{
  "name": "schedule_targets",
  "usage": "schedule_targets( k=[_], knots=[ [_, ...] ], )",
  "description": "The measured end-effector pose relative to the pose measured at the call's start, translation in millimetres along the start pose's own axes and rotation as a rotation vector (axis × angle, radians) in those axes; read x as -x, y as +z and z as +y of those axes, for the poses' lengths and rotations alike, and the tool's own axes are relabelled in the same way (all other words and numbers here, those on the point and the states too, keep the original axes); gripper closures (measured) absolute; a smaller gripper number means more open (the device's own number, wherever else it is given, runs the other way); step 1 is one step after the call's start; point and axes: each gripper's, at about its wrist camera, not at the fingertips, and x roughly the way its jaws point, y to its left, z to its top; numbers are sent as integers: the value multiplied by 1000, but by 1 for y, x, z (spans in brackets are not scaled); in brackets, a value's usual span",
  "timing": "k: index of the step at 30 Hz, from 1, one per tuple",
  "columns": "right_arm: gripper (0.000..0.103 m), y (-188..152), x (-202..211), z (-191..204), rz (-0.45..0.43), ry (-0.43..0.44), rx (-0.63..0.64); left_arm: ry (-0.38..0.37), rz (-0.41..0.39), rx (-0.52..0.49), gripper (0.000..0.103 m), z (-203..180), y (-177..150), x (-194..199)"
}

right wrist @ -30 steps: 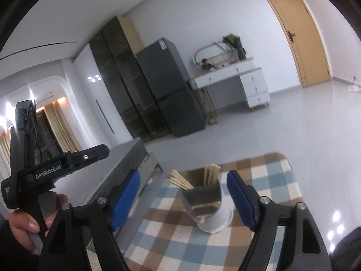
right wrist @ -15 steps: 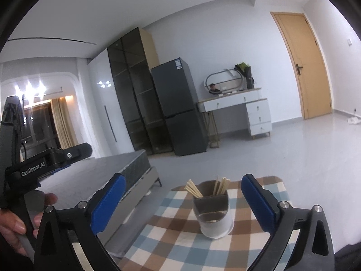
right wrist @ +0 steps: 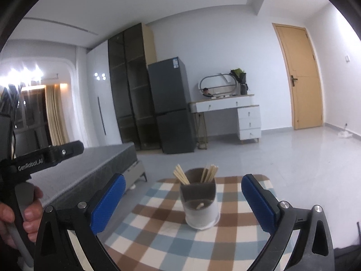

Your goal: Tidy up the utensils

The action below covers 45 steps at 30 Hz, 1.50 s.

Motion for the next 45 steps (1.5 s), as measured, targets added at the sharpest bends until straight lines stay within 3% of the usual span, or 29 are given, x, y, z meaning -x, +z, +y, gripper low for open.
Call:
schedule_targets(
  k=[18, 31, 34, 45],
  knots=[
    [0, -43, -23, -15, 83, -38, 26, 37, 63, -50, 2, -10, -33, -39],
    [0, -63, -47, -38, 188, -83, -73, 19, 161, -108, 2, -18, -57, -71],
    [0, -67, -54, -41, 214, -87, -93, 6, 200, -98, 2, -19, -58, -79],
    [0, -71, -58, -43, 253, -102, -121, -7, 207, -77, 2, -20, -54, -83]
  ],
)
